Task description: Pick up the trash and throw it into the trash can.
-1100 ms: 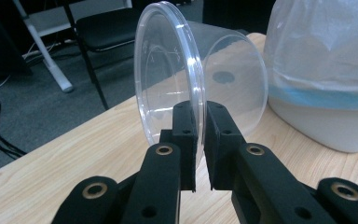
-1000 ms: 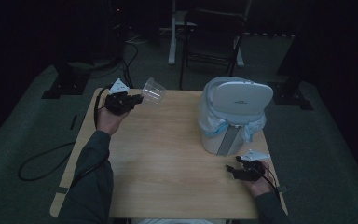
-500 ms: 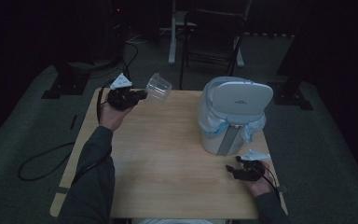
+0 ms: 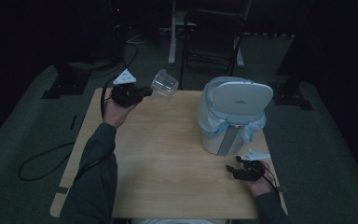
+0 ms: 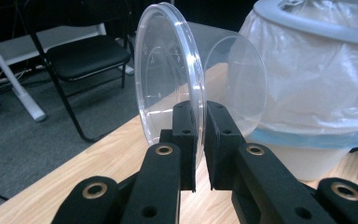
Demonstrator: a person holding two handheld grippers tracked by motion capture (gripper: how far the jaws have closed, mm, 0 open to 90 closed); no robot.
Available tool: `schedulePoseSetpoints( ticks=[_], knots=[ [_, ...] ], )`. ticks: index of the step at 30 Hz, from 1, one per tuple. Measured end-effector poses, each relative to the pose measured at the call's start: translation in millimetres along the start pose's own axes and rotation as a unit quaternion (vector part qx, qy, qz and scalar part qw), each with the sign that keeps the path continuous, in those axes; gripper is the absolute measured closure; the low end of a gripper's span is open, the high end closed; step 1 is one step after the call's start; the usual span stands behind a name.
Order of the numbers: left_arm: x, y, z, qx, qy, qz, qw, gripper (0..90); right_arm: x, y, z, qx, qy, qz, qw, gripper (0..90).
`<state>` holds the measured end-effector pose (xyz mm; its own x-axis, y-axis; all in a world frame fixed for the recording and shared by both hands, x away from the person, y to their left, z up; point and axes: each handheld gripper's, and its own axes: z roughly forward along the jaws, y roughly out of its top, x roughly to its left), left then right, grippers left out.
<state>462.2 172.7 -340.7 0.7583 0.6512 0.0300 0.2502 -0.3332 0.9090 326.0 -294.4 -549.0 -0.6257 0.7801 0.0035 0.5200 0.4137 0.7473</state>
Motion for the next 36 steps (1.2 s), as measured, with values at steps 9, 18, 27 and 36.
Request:
schedulePoseSetpoints(
  ticks=[9, 18, 27, 36],
  knots=[
    [-6.2, 16.1, 2.7, -0.005, -0.01, 0.012, 0.9999, 84.3, 0.0, 0.0, 0.0, 0.0, 0.0, 0.0, 1.0, 35.0],
    [-15.0, 32.7, 8.1, -0.007, -0.02, 0.026, 0.9994, 84.3, 0.0, 0.0, 0.1, 0.0, 0.0, 0.0, 1.0, 35.0],
    [-23.7, 46.2, 16.9, -0.01, -0.033, 0.034, 0.9988, 84.3, -0.1, 0.0, 0.1, 0.0, 0.0, 0.0, 1.0, 34.9],
    [-32.5, 61.9, 24.0, -0.018, -0.045, 0.04, 0.998, 84.3, -0.2, 0.1, 0.1, -0.001, 0.0, -0.001, 1.0, 34.9]
  ],
)
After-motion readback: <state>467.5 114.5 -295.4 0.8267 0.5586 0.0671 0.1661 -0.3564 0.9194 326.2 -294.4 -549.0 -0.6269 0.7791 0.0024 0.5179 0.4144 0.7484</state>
